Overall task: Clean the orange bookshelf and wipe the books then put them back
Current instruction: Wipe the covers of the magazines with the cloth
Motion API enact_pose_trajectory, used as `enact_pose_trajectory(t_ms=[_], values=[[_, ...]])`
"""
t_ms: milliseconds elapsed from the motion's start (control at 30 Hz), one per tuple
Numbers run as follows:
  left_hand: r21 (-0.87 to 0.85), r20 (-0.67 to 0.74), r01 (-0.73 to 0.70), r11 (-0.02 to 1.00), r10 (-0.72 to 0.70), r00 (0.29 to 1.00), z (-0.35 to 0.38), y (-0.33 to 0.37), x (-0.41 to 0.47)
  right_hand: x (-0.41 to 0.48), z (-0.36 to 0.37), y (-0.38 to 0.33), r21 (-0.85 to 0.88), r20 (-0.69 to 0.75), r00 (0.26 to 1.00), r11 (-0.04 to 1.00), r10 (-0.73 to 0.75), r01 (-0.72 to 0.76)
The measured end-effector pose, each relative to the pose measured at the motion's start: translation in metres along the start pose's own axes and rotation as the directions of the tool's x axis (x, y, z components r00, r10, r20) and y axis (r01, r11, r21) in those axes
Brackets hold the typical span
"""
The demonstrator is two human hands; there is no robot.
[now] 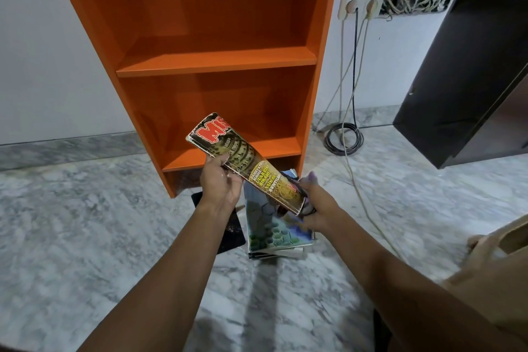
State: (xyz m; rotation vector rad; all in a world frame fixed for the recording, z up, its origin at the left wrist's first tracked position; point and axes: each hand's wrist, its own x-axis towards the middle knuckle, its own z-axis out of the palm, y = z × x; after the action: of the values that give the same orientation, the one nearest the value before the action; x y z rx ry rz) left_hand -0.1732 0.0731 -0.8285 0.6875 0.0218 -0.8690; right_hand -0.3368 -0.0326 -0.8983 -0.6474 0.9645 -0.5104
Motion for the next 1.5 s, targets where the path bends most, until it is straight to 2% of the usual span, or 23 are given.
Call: enact_pose_trajectory(t_ms=[100, 167, 300, 433, 467, 500, 533, 567, 633, 700, 767, 867, 967, 1033, 1133, 1200, 1267, 1333, 1367, 1400, 1433, 1467, 1500], values=[[0.177, -0.038, 0.03, 0.984, -0.024, 0.999, -0.004, 0.007, 0.004, 0.006, -0.004, -0.021, -0.047, -0.108, 0.987, 0.992, -0.12, 0.116], [0.292, -0.059, 0.078, 0.953, -0.063, 0.996, -0.01, 0.006, 0.001, 0.009, -0.01, -0.044, -0.008, -0.135, 0.969, 0.979, -0.205, 0.206], [0.445, -0.119, 0.301, 0.844, -0.277, 0.953, -0.019, -0.007, -0.014, -0.007, -0.005, -0.086, -0.078, -0.125, 0.9, 0.908, -0.419, 0.412], [0.622, -0.226, 0.533, 0.573, -0.521, 0.823, -0.032, -0.016, -0.027, -0.034, 0.005, -0.109, -0.251, -0.031, 0.838, 0.816, -0.544, 0.521], [0.716, -0.257, 0.526, 0.458, -0.528, 0.809, -0.033, -0.017, -0.029, -0.038, 0.005, -0.109, -0.278, -0.003, 0.832, 0.8, -0.555, 0.532], [0.816, -0.287, 0.479, 0.324, -0.493, 0.821, -0.036, -0.018, -0.028, -0.042, 0.005, -0.109, -0.312, 0.022, 0.829, 0.784, -0.558, 0.537], [0.871, -0.289, 0.422, 0.251, -0.431, 0.855, -0.036, -0.019, -0.026, -0.045, 0.004, -0.108, -0.337, 0.05, 0.829, 0.772, -0.557, 0.539], [0.902, -0.258, 0.355, 0.245, -0.352, 0.9, -0.036, -0.019, -0.022, -0.047, 0.004, -0.108, -0.338, 0.092, 0.829, 0.766, -0.551, 0.546], [0.919, -0.134, 0.208, 0.334, -0.232, 0.963, -0.035, -0.016, -0.01, -0.052, 0.003, -0.108, -0.325, 0.202, 0.825, 0.758, -0.528, 0.566], [0.903, 0.012, 0.072, 0.424, -0.193, 0.981, -0.031, -0.009, 0.0, -0.055, 0.005, -0.108, -0.417, 0.302, 0.823, 0.71, -0.481, 0.567], [0.874, 0.135, -0.016, 0.487, -0.21, 0.968, -0.03, -0.001, 0.01, -0.059, 0.009, -0.109, -0.551, 0.392, 0.816, 0.603, -0.424, 0.578], [0.844, 0.233, -0.015, 0.536, -0.342, 0.91, -0.035, 0.005, 0.017, -0.063, 0.014, -0.11, -0.634, 0.53, 0.79, 0.474, -0.308, 0.611], [0.87, 0.233, 0.014, 0.492, -0.436, 0.869, -0.038, 0.006, 0.01, -0.062, 0.018, -0.108, -0.651, 0.572, 0.785, 0.449, -0.238, 0.612], [0.876, 0.237, -0.008, 0.482, -0.417, 0.877, -0.044, 0.007, 0.01, -0.061, 0.019, -0.107, -0.658, 0.572, 0.785, 0.437, -0.239, 0.613], [0.826, 0.234, -0.024, 0.562, -0.305, 0.923, -0.047, 0.009, 0.009, -0.059, 0.019, -0.11, -0.698, 0.543, 0.78, 0.35, -0.311, 0.625], [0.814, 0.257, -0.074, 0.577, -0.243, 0.935, -0.041, 0.01, 0.003, -0.049, 0.017, -0.11, -0.747, 0.506, 0.747, 0.213, -0.432, 0.629], [0.812, 0.269, -0.111, 0.572, -0.198, 0.943, -0.036, 0.008, -0.001, -0.038, 0.019, -0.105, -0.816, 0.419, 0.678, 0.077, -0.603, 0.573], [0.798, 0.261, -0.123, 0.59, -0.155, 0.953, -0.032, 0.006, -0.004, -0.036, 0.027, -0.094, -0.851, 0.361, 0.557, -0.02, -0.748, 0.525], [0.796, 0.26, -0.129, 0.592, -0.143, 0.955, -0.029, 0.006, -0.005, -0.038, 0.033, -0.086, -0.845, 0.392, 0.467, -0.11, -0.793, 0.523], [0.786, 0.267, -0.127, 0.604, -0.148, 0.952, -0.027, 0.005, -0.006, -0.043, 0.039, -0.075, -0.827, 0.462, 0.38, -0.234, -0.802, 0.512], [0.781, 0.265, -0.118, 0.613, -0.155, 0.952, -0.022, 0.002, -0.007, -0.043, 0.043, -0.064, -0.8, 0.54, 0.334, -0.349, -0.772, 0.488], [0.772, 0.257, -0.1, 0.627, -0.164, 0.952, -0.018, 0.0, -0.01, -0.041, 0.046, -0.052, -0.781, 0.6, 0.342, -0.434, -0.723, 0.45], [0.757, 0.234, -0.074, 0.649, -0.165, 0.958, -0.011, -0.001, -0.012, -0.039, 0.048, -0.041, -0.77, 0.627, 0.37, -0.474, -0.685, 0.427]])
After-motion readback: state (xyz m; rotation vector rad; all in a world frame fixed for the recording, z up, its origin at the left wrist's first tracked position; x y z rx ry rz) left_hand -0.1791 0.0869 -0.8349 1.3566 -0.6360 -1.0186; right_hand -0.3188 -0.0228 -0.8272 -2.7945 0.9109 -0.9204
